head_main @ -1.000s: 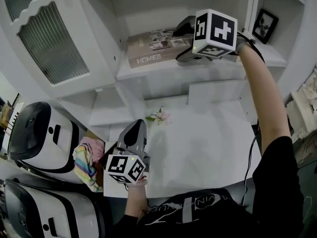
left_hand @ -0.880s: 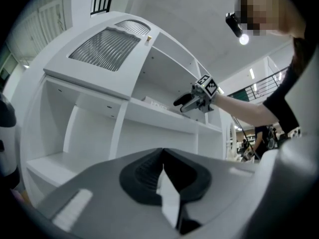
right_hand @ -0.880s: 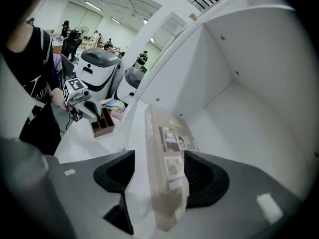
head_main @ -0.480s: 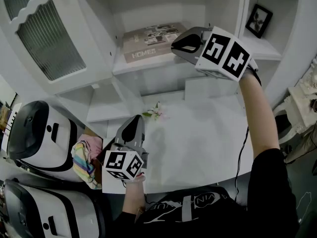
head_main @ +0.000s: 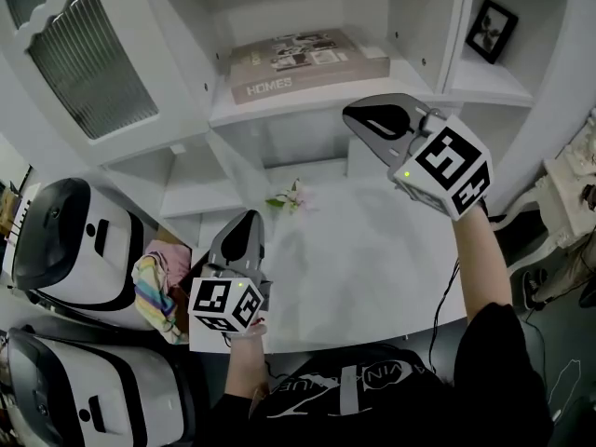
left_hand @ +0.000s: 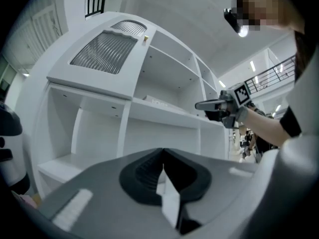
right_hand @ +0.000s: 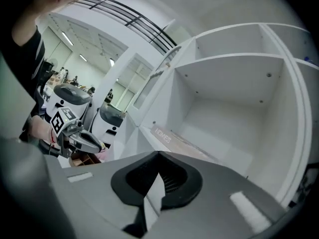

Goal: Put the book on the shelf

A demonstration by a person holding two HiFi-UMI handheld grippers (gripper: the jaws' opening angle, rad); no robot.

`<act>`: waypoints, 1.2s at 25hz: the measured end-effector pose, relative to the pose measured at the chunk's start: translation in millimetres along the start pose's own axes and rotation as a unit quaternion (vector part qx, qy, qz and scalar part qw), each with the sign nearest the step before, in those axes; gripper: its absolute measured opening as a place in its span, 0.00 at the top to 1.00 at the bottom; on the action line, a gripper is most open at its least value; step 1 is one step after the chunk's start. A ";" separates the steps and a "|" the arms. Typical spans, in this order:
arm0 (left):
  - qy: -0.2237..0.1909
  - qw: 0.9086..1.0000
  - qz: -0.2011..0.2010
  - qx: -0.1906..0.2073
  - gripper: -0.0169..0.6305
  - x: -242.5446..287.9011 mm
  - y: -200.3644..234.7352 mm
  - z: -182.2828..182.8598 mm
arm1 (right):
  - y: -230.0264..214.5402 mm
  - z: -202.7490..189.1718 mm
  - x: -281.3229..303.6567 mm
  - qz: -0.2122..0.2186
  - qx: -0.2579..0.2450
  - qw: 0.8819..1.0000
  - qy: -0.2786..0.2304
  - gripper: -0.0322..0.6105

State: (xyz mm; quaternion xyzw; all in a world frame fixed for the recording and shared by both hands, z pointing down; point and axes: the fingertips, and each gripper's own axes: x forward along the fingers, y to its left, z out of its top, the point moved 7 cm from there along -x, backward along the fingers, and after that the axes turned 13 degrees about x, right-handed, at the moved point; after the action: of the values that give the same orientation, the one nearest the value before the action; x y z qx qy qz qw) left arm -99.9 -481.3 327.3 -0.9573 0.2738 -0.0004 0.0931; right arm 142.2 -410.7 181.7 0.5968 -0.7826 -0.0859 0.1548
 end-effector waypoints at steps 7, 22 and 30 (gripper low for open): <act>0.009 1.000 0.024 0.009 0.97 -11.8 8.4 -3.5 | 15.1 -40.1 -24.5 -0.044 0.064 0.996 -0.040 0.94; 0.000 0.998 0.043 0.042 0.97 -25.0 7.7 -15.1 | 33.3 -108.9 -39.4 -0.090 0.187 0.971 -0.122 0.94; 0.000 0.996 0.061 0.058 0.97 -30.7 6.8 -26.1 | 48.2 -137.0 -38.3 -0.109 0.209 0.966 -0.106 0.94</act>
State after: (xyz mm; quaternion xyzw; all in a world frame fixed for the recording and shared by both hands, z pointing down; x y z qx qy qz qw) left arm -130.9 -475.5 353.4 -0.9318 0.3309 -0.0102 0.1487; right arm 154.8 -353.8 320.1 0.6848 -0.7256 0.0003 -0.0673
